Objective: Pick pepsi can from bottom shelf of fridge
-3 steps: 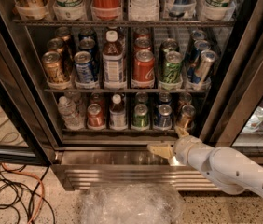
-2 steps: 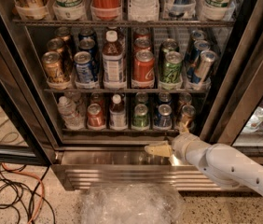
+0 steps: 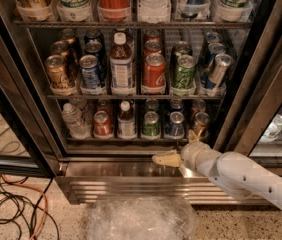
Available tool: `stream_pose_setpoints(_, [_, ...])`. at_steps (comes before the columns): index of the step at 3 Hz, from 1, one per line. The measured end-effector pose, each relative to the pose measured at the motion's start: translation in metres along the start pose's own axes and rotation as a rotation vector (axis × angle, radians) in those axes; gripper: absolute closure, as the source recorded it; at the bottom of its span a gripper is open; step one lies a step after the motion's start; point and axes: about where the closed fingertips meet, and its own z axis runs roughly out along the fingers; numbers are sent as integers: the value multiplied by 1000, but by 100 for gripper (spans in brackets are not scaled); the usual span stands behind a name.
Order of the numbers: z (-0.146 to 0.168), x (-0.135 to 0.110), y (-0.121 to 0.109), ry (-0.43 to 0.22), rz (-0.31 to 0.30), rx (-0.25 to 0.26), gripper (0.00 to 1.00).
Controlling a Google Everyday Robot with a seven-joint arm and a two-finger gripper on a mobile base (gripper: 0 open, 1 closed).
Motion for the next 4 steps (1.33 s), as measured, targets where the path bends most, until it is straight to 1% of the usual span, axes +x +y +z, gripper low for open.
stream_pose_setpoints(1, [20, -1, 0, -12, -14, -13, 0])
stream_pose_setpoints(2, [40, -8, -3, -37, -37, -6, 0])
stream_pose_setpoints(3, [56, -15, -15, -51, -97, 22, 0])
stream_pose_setpoints(4, [57, -15, -15, -51, -97, 22, 0])
